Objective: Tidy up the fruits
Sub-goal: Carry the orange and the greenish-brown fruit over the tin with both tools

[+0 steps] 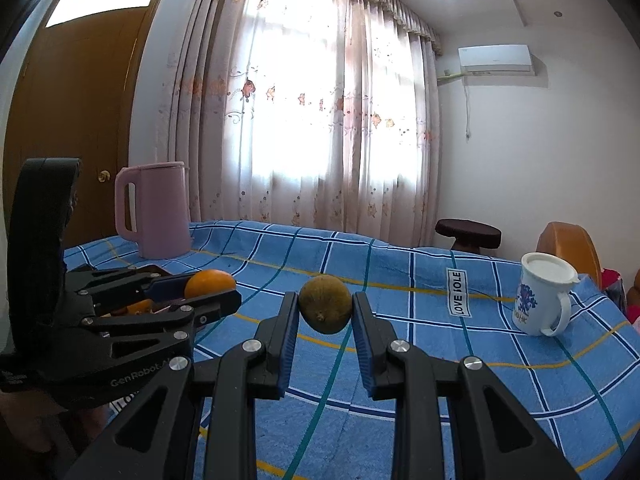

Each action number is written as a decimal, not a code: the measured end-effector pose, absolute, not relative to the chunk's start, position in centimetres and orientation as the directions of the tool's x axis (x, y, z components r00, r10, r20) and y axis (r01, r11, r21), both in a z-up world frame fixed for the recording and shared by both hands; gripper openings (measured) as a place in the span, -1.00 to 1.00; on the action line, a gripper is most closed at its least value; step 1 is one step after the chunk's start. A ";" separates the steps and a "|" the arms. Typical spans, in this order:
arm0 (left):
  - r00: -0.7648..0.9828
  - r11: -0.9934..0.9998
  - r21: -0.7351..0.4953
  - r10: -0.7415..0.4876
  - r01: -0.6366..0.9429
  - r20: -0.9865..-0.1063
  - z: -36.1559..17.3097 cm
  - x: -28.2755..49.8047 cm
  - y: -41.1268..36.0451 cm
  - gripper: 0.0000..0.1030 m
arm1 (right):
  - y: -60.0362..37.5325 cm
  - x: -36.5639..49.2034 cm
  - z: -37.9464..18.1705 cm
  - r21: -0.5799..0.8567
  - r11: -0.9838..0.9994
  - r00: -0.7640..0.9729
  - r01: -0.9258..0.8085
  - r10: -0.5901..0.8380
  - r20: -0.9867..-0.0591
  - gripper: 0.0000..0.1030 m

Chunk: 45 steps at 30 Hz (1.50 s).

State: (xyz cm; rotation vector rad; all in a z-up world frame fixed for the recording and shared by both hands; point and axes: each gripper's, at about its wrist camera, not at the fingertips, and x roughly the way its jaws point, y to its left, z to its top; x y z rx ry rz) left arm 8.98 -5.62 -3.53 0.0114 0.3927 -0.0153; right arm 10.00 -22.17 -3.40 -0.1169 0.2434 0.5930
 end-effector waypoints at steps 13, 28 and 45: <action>0.920 0.999 -0.015 -0.039 0.036 -0.390 -3.6 7.4 -4.9 -0.32 | -21.4 9.2 -3.5 -0.024 0.813 0.787 -0.582 0.556 -0.268 -0.45; 0.915 0.998 -0.061 -0.044 0.021 -0.401 -3.1 4.2 -1.5 -0.32 | -17.5 7.5 -2.6 -0.047 0.767 0.746 -0.640 0.606 -0.276 -0.45; 0.916 0.997 -0.067 0.018 -0.049 -0.402 -1.5 1.1 3.0 -0.32 | -11.9 5.7 -0.1 -0.075 0.677 0.667 -0.732 0.690 -0.281 -0.45</action>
